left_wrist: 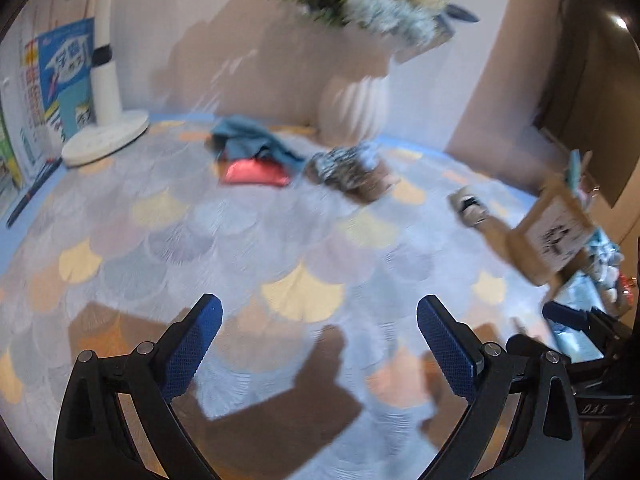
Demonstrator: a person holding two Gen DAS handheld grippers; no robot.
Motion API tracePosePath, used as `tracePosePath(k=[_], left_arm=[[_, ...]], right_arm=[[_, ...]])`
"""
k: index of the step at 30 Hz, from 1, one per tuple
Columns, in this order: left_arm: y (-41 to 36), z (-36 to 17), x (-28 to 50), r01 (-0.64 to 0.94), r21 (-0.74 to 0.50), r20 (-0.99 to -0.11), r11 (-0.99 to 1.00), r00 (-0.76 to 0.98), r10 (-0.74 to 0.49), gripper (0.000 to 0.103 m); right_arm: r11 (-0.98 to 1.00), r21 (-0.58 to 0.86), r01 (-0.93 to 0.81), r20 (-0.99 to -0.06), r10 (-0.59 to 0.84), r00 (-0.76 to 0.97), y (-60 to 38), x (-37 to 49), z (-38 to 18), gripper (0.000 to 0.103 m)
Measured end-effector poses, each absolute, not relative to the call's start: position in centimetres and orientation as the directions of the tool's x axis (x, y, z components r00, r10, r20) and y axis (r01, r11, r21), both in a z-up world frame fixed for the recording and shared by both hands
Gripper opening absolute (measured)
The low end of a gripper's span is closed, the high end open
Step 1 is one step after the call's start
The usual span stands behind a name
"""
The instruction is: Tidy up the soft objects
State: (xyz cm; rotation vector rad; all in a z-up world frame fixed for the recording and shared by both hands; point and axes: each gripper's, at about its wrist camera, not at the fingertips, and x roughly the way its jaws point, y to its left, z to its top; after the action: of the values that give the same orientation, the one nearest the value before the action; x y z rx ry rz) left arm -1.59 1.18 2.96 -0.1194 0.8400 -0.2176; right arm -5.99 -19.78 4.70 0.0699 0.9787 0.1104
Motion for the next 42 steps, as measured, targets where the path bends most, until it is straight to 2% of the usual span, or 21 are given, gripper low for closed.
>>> tracePosePath(k=[6, 8, 11, 17, 29, 33, 38, 42], left_arm=[[2.5, 1.3, -0.8, 0.043, -0.184, -0.758, 0.982, 0.630, -0.170, 0.098], [2.2, 1.1, -0.6, 0.011, -0.146, -0.770, 0.989, 0.626, -0.120, 0.098], [1.1, 0.9, -0.3, 0.042, -0.088, -0.787, 0.995, 0.609, -0.096, 0.100], [-0.5, 0.3, -0.1, 0.063, 0.027, -0.811, 0.998, 0.585, -0.015, 0.102], [-0.4, 0.4, -0.2, 0.070, 0.017, -0.814, 0.997, 0.581, -0.027, 0.102], [-0.7, 1.6, 0.0, 0.158, -0.084, -0.812, 0.984, 0.562, -0.160, 0.102], [-2.2, 6.1, 2.2, 0.276, -0.165, -0.747, 0.947, 0.592, -0.303, 0.102], [-3.2, 7.1, 4.8, 0.285, -0.090, -0.744, 0.954, 0.618, -0.255, 0.102]], right_arm=[[0.996, 0.080, -0.030, -0.851, 0.084, 0.519, -19.7, -5.6, 1.8, 0.095], [1.000, 0.025, -0.019, -0.858, 0.031, 0.513, -19.0, -5.3, 1.4, 0.101], [0.999, -0.031, -0.010, -0.857, -0.021, 0.515, -18.3, -5.2, 1.3, 0.103], [1.000, 0.001, -0.005, -0.861, 0.003, 0.509, -18.9, -5.1, 1.2, 0.103], [1.000, 0.002, -0.010, -0.862, 0.007, 0.507, -19.0, -5.0, 1.2, 0.103], [1.000, 0.012, -0.005, -0.875, 0.013, 0.484, -19.1, -4.6, 1.3, 0.103], [0.996, 0.077, 0.045, -0.887, 0.048, 0.459, -19.9, -2.1, 3.1, 0.103], [0.992, 0.084, 0.093, -0.856, 0.024, 0.516, -20.6, 0.3, 5.4, 0.103]])
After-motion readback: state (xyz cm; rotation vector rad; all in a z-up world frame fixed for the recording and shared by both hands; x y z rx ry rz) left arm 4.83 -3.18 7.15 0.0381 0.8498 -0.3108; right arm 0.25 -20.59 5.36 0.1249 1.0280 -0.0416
